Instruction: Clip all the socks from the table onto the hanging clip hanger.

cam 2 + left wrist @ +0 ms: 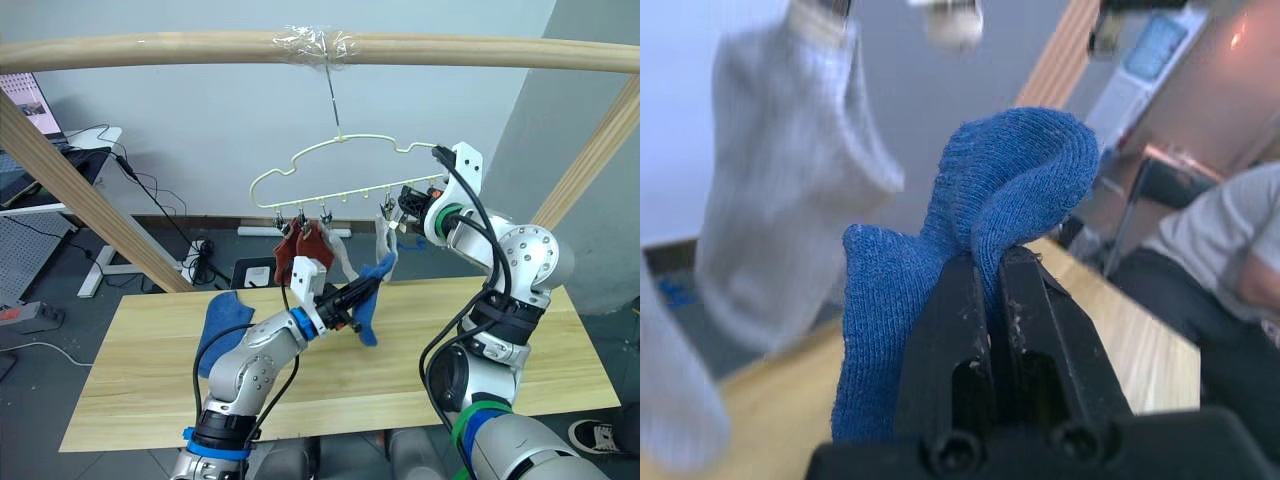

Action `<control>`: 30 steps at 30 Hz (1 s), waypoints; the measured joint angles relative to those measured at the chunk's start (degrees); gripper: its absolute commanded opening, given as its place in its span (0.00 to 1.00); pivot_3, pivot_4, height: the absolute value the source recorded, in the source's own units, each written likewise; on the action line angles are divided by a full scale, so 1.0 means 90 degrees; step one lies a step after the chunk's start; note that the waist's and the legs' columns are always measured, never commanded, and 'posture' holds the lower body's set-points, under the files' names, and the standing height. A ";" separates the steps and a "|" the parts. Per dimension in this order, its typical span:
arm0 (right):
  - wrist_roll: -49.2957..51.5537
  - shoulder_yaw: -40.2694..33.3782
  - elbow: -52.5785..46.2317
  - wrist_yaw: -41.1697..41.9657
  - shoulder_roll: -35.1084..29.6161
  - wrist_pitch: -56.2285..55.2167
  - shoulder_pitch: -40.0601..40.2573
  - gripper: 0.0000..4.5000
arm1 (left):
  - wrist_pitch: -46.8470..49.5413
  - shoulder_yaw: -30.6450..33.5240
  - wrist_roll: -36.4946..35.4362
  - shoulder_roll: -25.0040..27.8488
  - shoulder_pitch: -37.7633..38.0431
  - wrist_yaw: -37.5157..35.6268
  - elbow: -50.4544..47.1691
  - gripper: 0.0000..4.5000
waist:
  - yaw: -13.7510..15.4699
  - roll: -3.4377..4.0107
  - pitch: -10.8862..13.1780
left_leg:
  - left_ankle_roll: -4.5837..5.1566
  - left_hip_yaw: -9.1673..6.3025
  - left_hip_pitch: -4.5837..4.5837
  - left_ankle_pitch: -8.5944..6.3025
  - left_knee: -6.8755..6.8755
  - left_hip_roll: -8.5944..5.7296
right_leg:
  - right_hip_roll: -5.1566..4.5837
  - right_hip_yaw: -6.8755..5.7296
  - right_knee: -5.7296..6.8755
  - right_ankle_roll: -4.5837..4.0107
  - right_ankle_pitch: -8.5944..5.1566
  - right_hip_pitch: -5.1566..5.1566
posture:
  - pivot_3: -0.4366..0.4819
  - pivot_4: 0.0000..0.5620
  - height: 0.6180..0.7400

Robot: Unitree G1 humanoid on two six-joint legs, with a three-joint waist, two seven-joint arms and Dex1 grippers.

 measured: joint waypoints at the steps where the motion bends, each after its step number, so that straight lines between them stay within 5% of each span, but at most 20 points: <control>1: -0.0001 -0.0085 -0.0009 -0.0025 0.0057 0.0105 -0.0057 0.00 | -0.0074 0.0001 0.0014 -0.0059 -0.0047 0.0040 0.0034 0.01 | -0.0004 0.0000 0.0000 | 0.0000 0.0000 -0.0002 0.0000 -0.0001 0.0000 | 0.0000 0.0000 -0.0003 0.0000 0.0000 -0.0001 | 0.35 0.32 1.00; 30: 0.0114 -0.0390 -0.0239 -0.0433 0.0503 0.0229 -0.0128 0.00 | -0.0781 0.0126 0.0076 -0.0183 -0.0639 0.0208 0.0700 0.01 | -0.0045 0.0003 0.0002 | 0.0003 -0.0004 -0.0084 -0.0001 -0.0010 0.0001 | 0.0000 -0.0007 -0.0050 -0.0021 0.0021 -0.0058 | 0.33 0.33 1.00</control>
